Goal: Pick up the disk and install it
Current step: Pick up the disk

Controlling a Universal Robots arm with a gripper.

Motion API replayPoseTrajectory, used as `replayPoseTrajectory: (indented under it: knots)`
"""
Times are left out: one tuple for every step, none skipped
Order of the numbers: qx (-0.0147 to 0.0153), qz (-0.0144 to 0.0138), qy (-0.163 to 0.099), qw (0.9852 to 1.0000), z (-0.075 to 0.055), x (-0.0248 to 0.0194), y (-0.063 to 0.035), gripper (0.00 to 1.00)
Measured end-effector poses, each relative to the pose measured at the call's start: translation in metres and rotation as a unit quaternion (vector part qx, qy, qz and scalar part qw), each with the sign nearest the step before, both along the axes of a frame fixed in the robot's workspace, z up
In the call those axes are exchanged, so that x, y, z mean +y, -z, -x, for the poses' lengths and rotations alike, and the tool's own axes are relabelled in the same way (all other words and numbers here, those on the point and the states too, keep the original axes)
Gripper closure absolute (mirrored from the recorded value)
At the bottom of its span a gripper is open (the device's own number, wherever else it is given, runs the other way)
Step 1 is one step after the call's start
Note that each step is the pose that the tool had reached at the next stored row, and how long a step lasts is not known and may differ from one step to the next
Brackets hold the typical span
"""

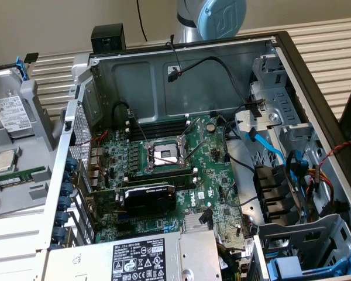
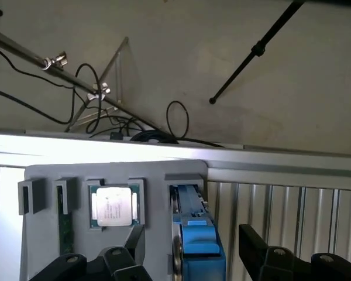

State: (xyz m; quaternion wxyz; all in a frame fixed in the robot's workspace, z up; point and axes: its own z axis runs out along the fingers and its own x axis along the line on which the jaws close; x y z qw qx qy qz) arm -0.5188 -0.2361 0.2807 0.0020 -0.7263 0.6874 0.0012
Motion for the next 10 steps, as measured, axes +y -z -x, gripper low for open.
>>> replayPoseTrajectory:
  knots:
    - [0.0000, 0.0000, 0.000, 1.0000, 0.0000, 0.0000, 0.0005, 0.26]
    - [0.0002, 0.0000, 0.000, 1.0000, 0.0000, -0.0003, 0.0006, 0.26]
    - [0.0001, 0.0000, 0.000, 1.0000, 0.0000, -0.0006, 0.0009, 0.26]
    - [0.0001, 0.0000, 0.000, 1.0000, 0.0000, -0.0009, 0.0011, 0.26]
    - [0.0000, 0.0000, 0.000, 1.0000, 0.0000, -0.0016, 0.0012, 0.26]
    - [0.0001, -0.0001, 0.000, 1.0000, 0.0000, -0.0020, 0.0013, 0.26]
    - [0.0000, -0.0001, 0.000, 1.0000, 0.0000, -0.0024, 0.0013, 0.26]
    - [0.0000, -0.0001, 0.000, 1.0000, -0.0001, -0.0029, 0.0015, 0.28]
    - [0.0001, -0.0001, 0.000, 1.0000, -0.0001, -0.0030, 0.0015, 0.28]
    - [0.0002, -0.0001, 0.000, 1.0000, -0.0001, -0.0031, 0.0016, 0.35]
